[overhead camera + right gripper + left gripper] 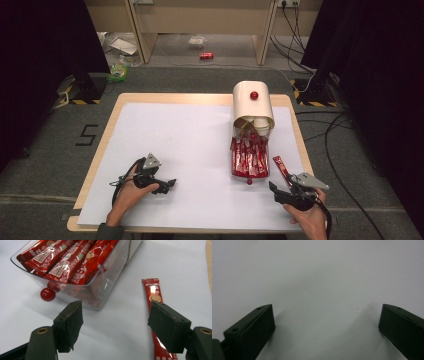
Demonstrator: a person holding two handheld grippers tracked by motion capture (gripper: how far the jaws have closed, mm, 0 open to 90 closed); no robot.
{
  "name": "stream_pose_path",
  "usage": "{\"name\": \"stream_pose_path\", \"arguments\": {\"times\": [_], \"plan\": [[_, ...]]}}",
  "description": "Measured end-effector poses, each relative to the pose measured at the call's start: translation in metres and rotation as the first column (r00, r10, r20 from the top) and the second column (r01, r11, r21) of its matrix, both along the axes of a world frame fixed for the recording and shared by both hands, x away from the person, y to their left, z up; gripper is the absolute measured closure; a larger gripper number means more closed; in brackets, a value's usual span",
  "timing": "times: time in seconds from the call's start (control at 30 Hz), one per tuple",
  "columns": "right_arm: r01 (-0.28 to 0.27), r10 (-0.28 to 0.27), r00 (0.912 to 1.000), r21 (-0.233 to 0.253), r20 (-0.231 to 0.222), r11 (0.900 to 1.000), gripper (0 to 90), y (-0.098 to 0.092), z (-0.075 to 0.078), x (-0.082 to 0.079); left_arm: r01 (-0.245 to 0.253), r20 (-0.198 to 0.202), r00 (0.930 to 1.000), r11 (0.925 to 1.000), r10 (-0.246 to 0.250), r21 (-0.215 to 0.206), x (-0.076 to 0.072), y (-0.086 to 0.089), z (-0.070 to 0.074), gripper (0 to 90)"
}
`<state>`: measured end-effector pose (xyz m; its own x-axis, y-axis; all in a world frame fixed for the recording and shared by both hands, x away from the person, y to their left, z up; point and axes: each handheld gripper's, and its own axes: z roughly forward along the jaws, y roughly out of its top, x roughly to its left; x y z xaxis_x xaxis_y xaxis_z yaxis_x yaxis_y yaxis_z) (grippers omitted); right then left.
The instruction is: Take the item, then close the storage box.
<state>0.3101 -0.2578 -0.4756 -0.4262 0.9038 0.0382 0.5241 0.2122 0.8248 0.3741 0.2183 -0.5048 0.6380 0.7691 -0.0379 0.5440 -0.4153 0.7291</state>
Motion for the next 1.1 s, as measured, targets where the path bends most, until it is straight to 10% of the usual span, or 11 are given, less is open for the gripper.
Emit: {"name": "stream_pose_path", "arguments": {"times": [1.1], "plan": [[-0.05, 0.05, 0.9987, -0.042, 0.011, 0.998, 27.7, 0.02, -0.01, 0.002, 0.0, 0.001, 1.0, 1.0, 0.0, 0.002, 0.0, 0.0, 0.0, 0.0]]}}
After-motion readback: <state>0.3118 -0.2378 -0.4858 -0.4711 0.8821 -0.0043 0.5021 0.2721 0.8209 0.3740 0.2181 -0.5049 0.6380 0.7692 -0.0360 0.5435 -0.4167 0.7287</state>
